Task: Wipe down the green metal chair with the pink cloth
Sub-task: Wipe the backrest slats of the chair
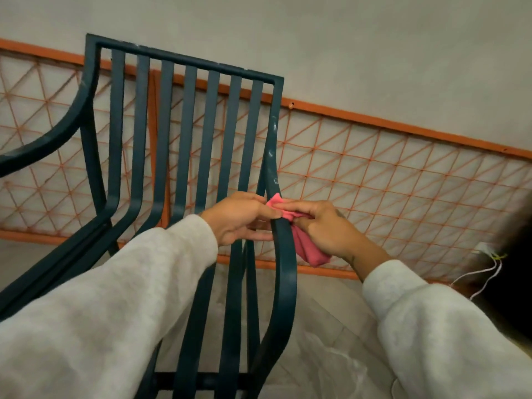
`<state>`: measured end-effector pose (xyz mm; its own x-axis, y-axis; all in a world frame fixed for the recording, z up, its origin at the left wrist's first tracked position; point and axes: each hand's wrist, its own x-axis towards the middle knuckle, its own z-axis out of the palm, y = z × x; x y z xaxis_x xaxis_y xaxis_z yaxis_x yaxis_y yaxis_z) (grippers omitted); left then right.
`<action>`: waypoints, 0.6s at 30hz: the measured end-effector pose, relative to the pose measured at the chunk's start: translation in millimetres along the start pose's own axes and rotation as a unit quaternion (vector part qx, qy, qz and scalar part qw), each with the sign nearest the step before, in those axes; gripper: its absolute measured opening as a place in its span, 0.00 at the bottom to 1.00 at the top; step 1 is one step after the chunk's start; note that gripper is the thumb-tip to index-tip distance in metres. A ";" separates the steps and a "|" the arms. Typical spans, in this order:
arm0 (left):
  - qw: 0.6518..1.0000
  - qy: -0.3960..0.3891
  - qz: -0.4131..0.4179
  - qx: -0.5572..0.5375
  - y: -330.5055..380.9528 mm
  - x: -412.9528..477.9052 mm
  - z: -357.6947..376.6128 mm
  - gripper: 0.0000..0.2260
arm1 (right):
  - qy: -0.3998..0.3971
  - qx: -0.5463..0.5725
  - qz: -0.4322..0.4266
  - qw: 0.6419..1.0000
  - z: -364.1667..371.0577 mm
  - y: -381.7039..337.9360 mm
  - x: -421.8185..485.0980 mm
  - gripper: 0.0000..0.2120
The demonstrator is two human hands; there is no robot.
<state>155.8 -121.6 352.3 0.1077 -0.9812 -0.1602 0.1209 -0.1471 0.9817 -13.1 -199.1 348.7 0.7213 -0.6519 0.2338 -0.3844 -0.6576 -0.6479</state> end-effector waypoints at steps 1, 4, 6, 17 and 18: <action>1.000 0.004 0.005 0.003 -1.3 3.2 -1.4 0.11 | 0.002 -0.016 -0.017 1.000 1.4 1.9 2.3 0.23; 0.999 0.031 0.022 0.017 -2.9 13.8 0.5 0.11 | 0.023 -0.040 -0.048 0.998 3.1 14.7 10.6 0.23; 0.998 0.053 0.034 0.030 -0.5 22.8 4.8 0.12 | 0.038 -0.027 -0.064 0.997 2.4 24.6 18.8 0.21; 0.993 0.112 0.001 0.041 15.4 73.5 -3.1 0.16 | -0.013 0.145 -0.104 0.984 -36.5 90.2 78.8 0.19; 0.993 0.111 -0.011 0.030 15.8 78.5 -4.6 0.17 | 0.000 0.171 -0.101 0.980 -41.5 96.6 91.5 0.19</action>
<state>170.7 -200.4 354.7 0.3217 -0.9268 -0.1938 0.0666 -0.1820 0.9810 -8.2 -337.9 337.6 0.7623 -0.5222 0.3825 -0.0191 -0.6088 -0.7931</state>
